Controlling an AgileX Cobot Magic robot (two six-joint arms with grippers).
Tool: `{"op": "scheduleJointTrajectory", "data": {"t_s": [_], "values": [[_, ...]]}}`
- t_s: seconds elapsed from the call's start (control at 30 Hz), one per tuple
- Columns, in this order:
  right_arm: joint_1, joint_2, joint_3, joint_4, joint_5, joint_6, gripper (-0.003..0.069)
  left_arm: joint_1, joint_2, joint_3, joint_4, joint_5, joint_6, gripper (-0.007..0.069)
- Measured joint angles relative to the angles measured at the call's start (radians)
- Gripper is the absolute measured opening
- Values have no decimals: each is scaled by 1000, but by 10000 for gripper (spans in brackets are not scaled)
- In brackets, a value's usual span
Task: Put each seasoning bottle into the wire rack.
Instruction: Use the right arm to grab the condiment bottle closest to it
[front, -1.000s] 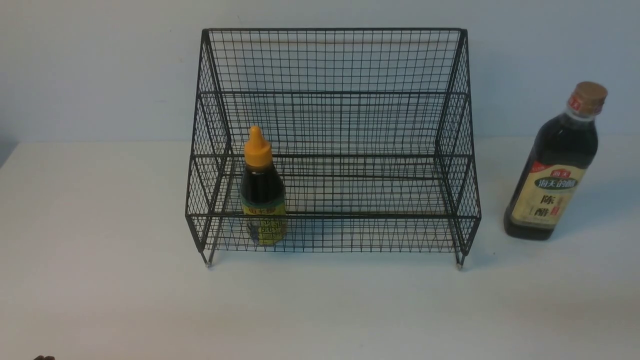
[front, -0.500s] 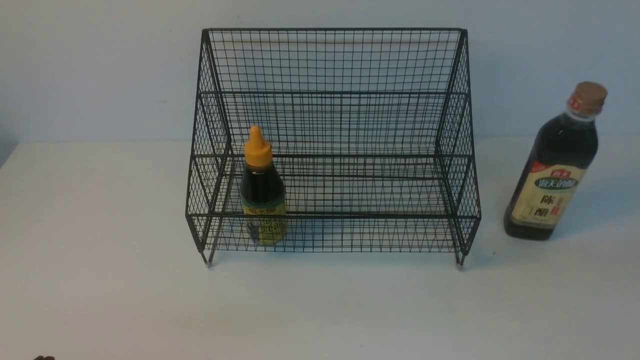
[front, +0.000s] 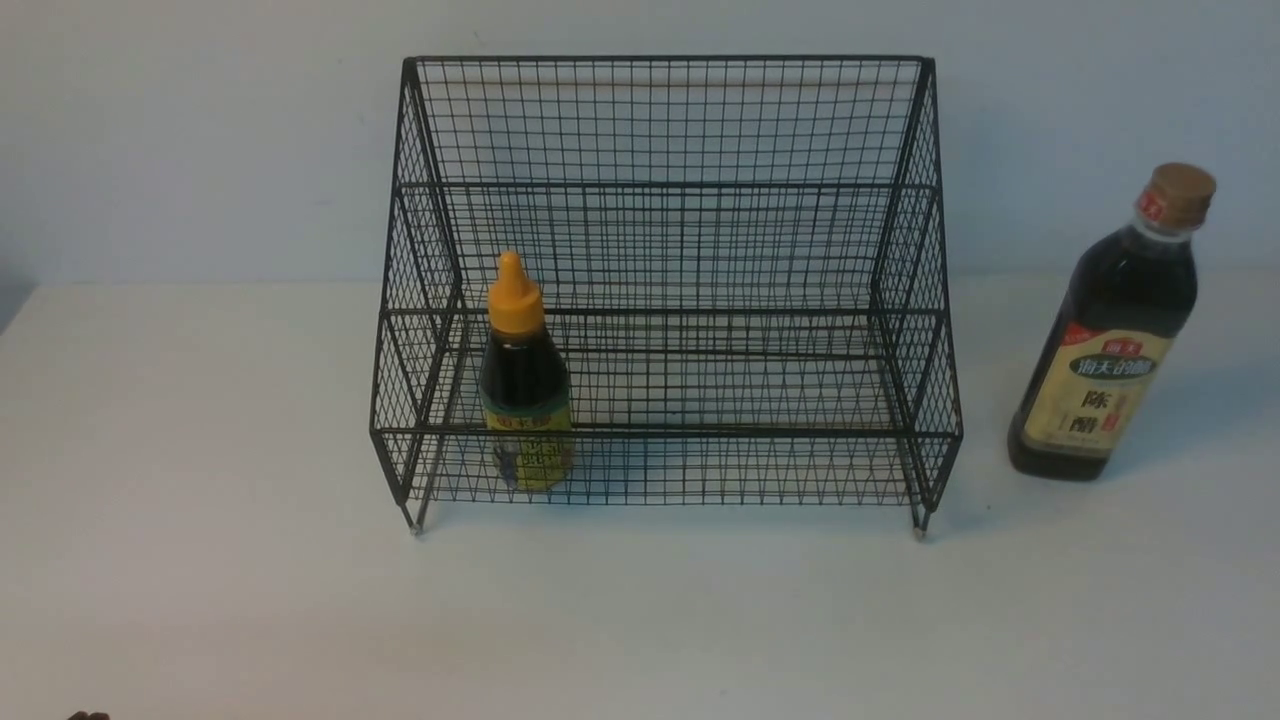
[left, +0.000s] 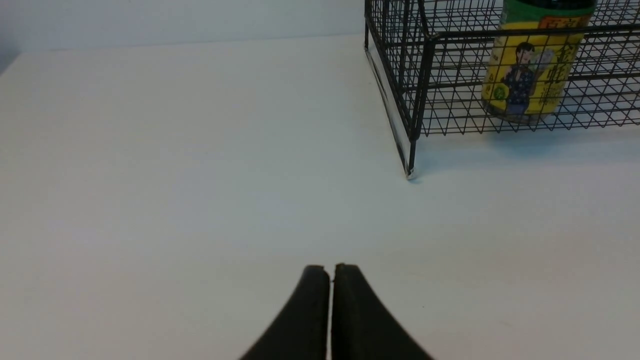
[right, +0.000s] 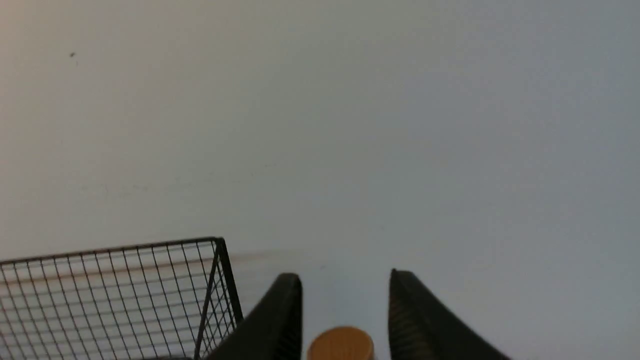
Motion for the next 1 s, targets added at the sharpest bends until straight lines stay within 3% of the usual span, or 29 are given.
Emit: {"op": "scheduleJointTrajectory", "data": {"t_s": [0.03, 0.17, 0.37, 0.6, 0.7, 0.83, 1.0], "values": [[0, 46, -18, -8, -34, 15, 340, 0, 0, 0, 0, 0, 0, -5], [1, 146, -68, -44, -74, 35, 452, 0, 0, 0, 0, 0, 0, -5], [32, 295, -142, -77, -82, 15, 519, 0, 0, 0, 0, 0, 0, -5], [35, 418, -178, -67, -82, -8, 517, 0, 0, 0, 0, 0, 0, -5], [35, 453, -178, -62, -80, -8, 459, 0, 0, 0, 0, 0, 0, -5], [35, 457, -179, -59, -76, -13, 316, 0, 0, 0, 0, 0, 0, -5], [35, 458, -185, -59, -70, -13, 321, 0, 0, 0, 0, 0, 0, -5]]}}
